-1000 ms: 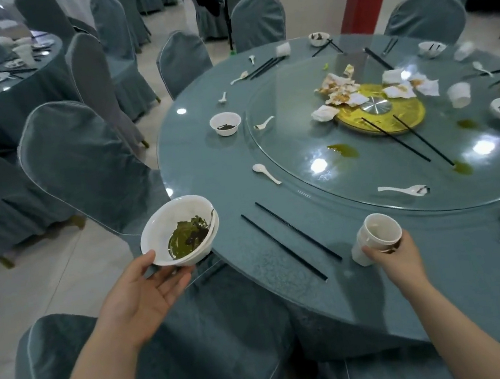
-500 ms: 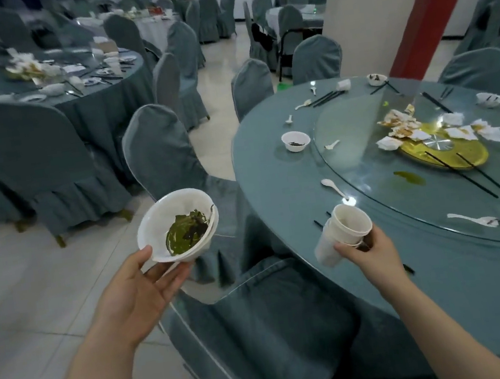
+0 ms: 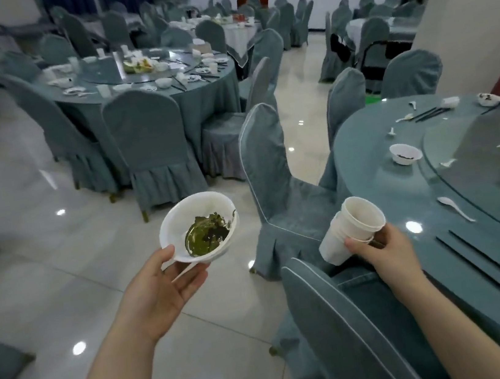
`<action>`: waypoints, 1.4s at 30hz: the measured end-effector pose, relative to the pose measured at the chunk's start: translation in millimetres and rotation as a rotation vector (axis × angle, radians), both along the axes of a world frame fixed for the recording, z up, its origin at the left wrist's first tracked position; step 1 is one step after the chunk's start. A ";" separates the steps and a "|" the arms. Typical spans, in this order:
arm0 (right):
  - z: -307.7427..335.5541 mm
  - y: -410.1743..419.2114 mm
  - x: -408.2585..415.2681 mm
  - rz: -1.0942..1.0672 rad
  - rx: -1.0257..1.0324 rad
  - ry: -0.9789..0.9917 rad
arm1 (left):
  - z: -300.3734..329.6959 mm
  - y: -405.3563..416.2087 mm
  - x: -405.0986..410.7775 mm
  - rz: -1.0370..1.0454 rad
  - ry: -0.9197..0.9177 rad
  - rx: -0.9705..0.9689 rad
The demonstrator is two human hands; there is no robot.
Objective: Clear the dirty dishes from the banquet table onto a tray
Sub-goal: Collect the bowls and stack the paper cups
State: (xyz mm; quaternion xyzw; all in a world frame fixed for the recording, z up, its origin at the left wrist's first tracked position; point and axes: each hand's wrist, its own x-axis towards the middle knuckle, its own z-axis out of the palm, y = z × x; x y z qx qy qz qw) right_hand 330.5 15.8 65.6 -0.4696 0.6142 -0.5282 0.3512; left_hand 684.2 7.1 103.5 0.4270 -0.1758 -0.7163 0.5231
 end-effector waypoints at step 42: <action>-35.9 -384.3 -64.9 -0.926 0.080 -0.111 | 8.6 -674.0 -179.9 -0.893 -0.125 -0.230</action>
